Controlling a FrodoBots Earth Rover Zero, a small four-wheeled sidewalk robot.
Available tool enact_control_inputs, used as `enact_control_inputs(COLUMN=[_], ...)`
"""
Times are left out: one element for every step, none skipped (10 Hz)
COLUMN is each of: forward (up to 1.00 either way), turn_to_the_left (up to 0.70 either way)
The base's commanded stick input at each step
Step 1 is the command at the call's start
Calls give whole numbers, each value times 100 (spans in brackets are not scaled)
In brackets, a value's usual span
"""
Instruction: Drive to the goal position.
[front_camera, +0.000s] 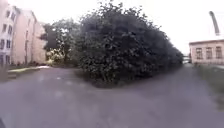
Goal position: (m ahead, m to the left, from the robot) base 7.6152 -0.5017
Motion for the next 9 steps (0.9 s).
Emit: enact_control_inputs(forward=[4, 4, 4, 4, 4, 14, 41, 44, 44], turn_to_the_left=[-45, -30, 4, 4, 4, 5, 2, 2, 2])
